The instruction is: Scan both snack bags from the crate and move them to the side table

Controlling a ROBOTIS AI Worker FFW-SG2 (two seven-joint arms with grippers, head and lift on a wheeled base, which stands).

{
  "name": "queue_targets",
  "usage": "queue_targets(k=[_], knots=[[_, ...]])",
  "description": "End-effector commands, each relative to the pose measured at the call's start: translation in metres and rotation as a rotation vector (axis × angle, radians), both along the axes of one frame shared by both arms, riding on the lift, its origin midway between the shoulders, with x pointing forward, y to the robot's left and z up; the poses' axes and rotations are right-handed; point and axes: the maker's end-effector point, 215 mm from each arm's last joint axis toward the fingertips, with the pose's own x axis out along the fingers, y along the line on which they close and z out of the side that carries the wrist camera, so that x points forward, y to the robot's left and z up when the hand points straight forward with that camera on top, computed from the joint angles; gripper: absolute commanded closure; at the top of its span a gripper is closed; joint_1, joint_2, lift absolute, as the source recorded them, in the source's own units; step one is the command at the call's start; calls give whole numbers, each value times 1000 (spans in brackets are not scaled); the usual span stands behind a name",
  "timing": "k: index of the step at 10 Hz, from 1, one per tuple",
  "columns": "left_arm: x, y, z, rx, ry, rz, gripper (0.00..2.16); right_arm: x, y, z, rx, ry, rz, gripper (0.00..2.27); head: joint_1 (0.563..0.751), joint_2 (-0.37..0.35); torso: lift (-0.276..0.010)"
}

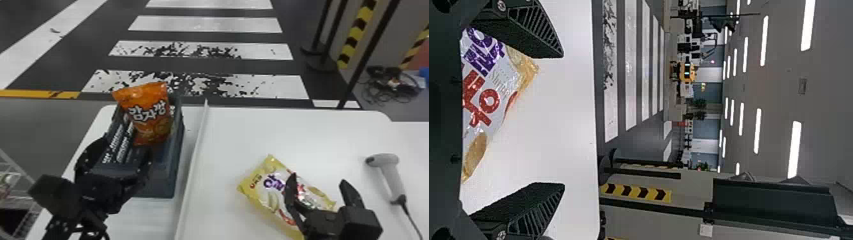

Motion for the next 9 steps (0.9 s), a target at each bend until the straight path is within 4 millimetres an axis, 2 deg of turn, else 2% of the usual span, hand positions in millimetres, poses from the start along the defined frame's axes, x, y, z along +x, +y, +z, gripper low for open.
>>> queue_targets(k=[1, 2, 3, 6, 8, 9], knots=[[-5, 17, -3, -16, 8, 26, 29, 8, -13, -19, 11, 93, -3, 63, 695, 54, -99], [-7, 26, -4, -24, 15, 39, 29, 10, -21, -40, 17, 189, 3, 63, 695, 60, -99], [-8, 28, -5, -26, 19, 41, 29, 12, -31, -51, 53, 243, 7, 63, 695, 64, -99], [-9, 27, -8, -28, 25, 34, 29, 20, -47, -63, 151, 328, 27, 66, 695, 48, -99], [-9, 25, -10, -33, 30, 25, 33, 21, -66, -78, 192, 412, 20, 63, 695, 25, -99], [-7, 24, -14, -32, 37, 22, 33, 20, -69, -85, 274, 442, 31, 66, 695, 12, -99]])
